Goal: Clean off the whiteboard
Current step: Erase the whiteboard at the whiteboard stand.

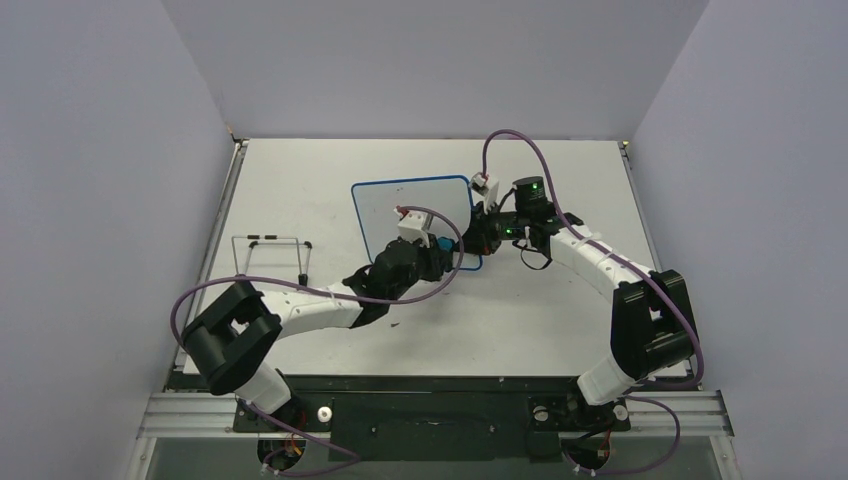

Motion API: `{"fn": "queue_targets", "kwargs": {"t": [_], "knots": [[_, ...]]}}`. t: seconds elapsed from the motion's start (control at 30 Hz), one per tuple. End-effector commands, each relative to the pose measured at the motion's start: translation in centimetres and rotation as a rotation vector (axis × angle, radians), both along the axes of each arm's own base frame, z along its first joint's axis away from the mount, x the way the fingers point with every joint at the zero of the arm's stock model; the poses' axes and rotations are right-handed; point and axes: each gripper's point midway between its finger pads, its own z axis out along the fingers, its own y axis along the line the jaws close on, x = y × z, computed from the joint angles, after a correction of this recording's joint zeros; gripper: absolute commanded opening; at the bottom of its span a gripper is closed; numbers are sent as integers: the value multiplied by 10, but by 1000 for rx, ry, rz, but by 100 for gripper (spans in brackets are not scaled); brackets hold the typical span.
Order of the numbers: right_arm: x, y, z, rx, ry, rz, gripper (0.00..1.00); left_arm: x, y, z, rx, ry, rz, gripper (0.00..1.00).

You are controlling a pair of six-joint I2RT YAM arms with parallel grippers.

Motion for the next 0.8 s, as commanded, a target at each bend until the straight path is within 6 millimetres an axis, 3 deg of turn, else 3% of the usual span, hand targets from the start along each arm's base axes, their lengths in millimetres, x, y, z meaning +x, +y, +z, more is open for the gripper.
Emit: {"fn": "queue_targets", "kwargs": {"t": [0.0, 0.1, 0.33, 0.53, 0.63, 0.77], "knots": [[-25, 10, 11, 23, 10, 82, 0, 20, -1, 50, -48, -80, -10, 0], [-24, 9, 10, 20, 10, 78, 0, 27, 1, 60, -66, -92, -2, 0], [-22, 8, 10, 20, 7, 72, 0, 42, 5, 58, -86, -71, 7, 0], [-22, 7, 9, 19, 13, 71, 0, 34, 10, 60, -91, -72, -8, 0], [-21, 7, 10, 20, 10, 70, 0, 28, 22, 64, -82, -79, 10, 0], [-21, 6, 9, 20, 13, 67, 0, 21, 43, 50, -39, -42, 38, 0]]}}
